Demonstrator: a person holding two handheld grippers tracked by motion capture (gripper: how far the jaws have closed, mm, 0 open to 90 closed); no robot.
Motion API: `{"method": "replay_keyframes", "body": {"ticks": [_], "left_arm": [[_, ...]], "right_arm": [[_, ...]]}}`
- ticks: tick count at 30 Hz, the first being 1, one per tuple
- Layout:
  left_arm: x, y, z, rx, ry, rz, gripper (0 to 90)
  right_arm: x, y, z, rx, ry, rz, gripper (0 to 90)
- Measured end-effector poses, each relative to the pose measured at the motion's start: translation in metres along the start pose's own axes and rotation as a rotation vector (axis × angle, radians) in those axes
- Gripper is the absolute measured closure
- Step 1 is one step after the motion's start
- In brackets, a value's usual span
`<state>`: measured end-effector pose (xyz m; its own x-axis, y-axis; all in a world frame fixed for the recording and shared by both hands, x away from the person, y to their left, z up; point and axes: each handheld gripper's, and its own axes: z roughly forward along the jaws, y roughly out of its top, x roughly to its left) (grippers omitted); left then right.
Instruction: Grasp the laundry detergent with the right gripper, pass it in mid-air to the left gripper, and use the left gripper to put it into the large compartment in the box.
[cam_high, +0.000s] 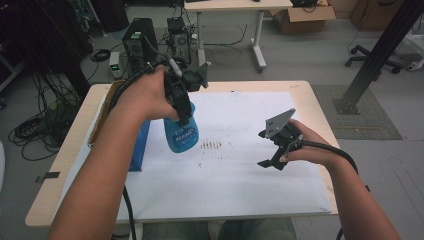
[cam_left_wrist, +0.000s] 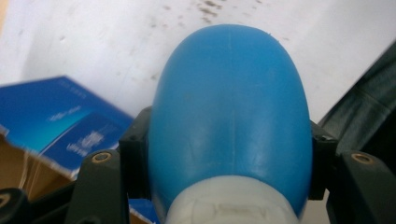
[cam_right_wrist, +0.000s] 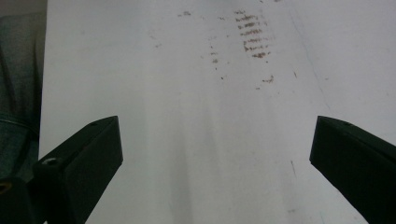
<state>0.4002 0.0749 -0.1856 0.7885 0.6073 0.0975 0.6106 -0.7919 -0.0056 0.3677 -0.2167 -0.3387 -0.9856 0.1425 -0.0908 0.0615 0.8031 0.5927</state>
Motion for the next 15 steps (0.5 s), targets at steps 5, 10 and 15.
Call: {"method": "replay_keyframes", "body": {"ticks": [5, 10, 15], "left_arm": [[0.01, -0.003, -0.008, 0.005, 0.026, -0.097, 38.3], [0.023, -0.007, -0.018, -0.03, 0.004, -0.248, 38.3], [0.037, -0.014, -0.033, -0.054, -0.004, -0.349, 38.2]], "right_arm": [[-0.001, -0.002, -0.005, 0.025, -0.029, 0.022, 2.4], [-0.003, -0.005, -0.008, 0.064, -0.031, 0.039, 2.4], [-0.002, -0.009, -0.008, 0.088, -0.031, 0.053, 2.5]]}}
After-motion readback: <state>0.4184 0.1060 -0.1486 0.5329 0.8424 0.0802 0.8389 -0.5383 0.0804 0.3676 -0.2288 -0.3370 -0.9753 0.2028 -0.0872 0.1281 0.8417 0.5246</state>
